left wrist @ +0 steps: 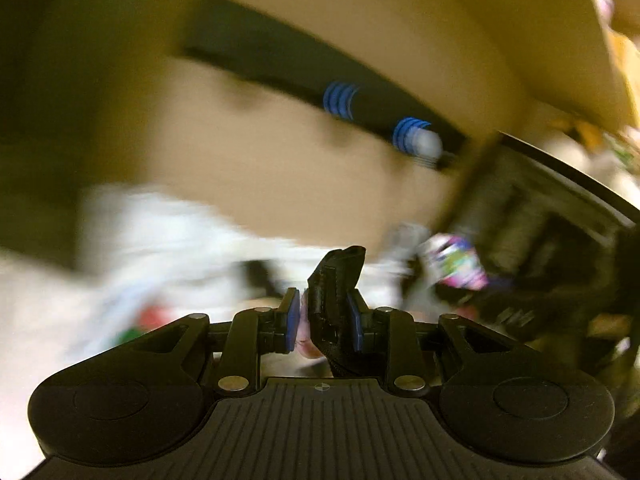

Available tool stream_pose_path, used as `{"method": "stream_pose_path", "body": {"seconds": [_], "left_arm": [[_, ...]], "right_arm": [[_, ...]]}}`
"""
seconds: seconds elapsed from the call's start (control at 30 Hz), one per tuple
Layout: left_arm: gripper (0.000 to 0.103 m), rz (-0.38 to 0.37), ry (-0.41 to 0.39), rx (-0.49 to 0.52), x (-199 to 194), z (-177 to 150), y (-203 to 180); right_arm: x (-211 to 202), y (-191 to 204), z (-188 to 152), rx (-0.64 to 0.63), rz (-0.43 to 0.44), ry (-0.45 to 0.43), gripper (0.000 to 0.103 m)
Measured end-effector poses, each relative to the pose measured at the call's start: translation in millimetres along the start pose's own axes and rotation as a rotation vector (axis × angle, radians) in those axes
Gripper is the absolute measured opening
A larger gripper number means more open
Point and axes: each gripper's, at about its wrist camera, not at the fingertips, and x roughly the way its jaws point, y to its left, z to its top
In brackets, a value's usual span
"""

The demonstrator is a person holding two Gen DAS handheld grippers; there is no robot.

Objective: Organize soft objects
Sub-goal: 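Carry the tissue pack to the pink box and release it inside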

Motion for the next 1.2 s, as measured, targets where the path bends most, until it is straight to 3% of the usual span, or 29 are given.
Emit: {"method": "stream_pose_path", "body": {"seconds": [0.1, 0.2, 0.3, 0.37, 0.43, 0.5, 0.63, 0.77, 0.83, 0.9, 1.0, 1.1, 1.2], "left_arm": [[0.029, -0.087, 0.045, 0.047, 50, 14, -45], [0.031, -0.122, 0.109, 0.015, 107, 15, -73], [0.033, -0.036, 0.228, 0.008, 168, 0, -87], [0.033, 0.017, 0.259, 0.013, 192, -15, -87], [0.033, 0.011, 0.272, -0.059, 198, -26, -77], [0.033, 0.011, 0.270, -0.115, 193, -34, -66], [0.033, 0.114, 0.209, -0.078, 172, -30, -58], [0.033, 0.176, 0.051, -0.176, 107, -24, -31], [0.033, 0.260, -0.026, -0.187, 63, -32, -12], [0.033, 0.358, -0.046, -0.205, 27, -40, 9], [0.033, 0.462, -0.019, -0.322, -17, -59, 46], [0.033, 0.529, 0.001, -0.409, -48, -83, 75], [0.033, 0.543, 0.038, -0.423, -58, -101, 86]], "right_arm": [[0, -41, -24, 0.045, -0.061, 0.002, 0.051], [5, -66, -48, 0.074, -0.060, 0.000, 0.051], [24, -76, -71, 0.085, -0.034, 0.038, 0.057], [33, -77, -90, 0.090, -0.045, 0.087, 0.058], [32, -71, -108, 0.081, -0.024, 0.094, 0.061], [23, -66, -125, 0.058, 0.000, 0.081, 0.071], [13, -59, -141, 0.019, 0.033, 0.077, 0.073], [3, -52, -139, 0.032, 0.092, 0.058, 0.073], [-2, -48, -138, 0.027, 0.106, 0.031, 0.074], [-4, -42, -135, -0.008, 0.097, 0.014, 0.074], [8, -44, -131, -0.031, -0.019, 0.013, 0.069], [36, -55, -124, -0.051, -0.205, 0.096, 0.049], [54, -71, -116, 0.006, -0.274, 0.174, 0.049]]}}
